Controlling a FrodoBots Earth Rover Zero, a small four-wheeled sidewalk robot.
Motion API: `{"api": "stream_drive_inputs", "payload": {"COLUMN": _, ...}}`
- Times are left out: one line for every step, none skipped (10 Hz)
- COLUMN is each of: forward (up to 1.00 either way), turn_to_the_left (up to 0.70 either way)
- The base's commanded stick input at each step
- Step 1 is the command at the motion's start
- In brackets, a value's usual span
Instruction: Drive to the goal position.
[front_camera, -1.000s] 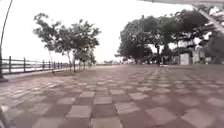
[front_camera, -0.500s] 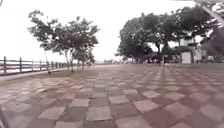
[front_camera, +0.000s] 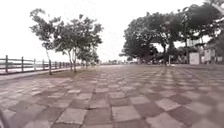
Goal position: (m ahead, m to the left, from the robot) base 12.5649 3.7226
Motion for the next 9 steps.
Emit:
{"api": "stream_drive_inputs", "payload": {"forward": 1.0, "turn_to_the_left": 0.0}}
{"api": "stream_drive_inputs", "payload": {"forward": 1.0, "turn_to_the_left": 0.0}}
{"api": "stream_drive_inputs", "payload": {"forward": 1.0, "turn_to_the_left": 0.0}}
{"api": "stream_drive_inputs", "payload": {"forward": 1.0, "turn_to_the_left": 0.0}}
{"api": "stream_drive_inputs", "payload": {"forward": 1.0, "turn_to_the_left": 0.0}}
{"api": "stream_drive_inputs", "payload": {"forward": 1.0, "turn_to_the_left": 0.0}}
{"api": "stream_drive_inputs", "payload": {"forward": 1.0, "turn_to_the_left": 0.08}}
{"api": "stream_drive_inputs", "payload": {"forward": 1.0, "turn_to_the_left": 0.39}}
{"api": "stream_drive_inputs", "payload": {"forward": 1.0, "turn_to_the_left": 0.4}}
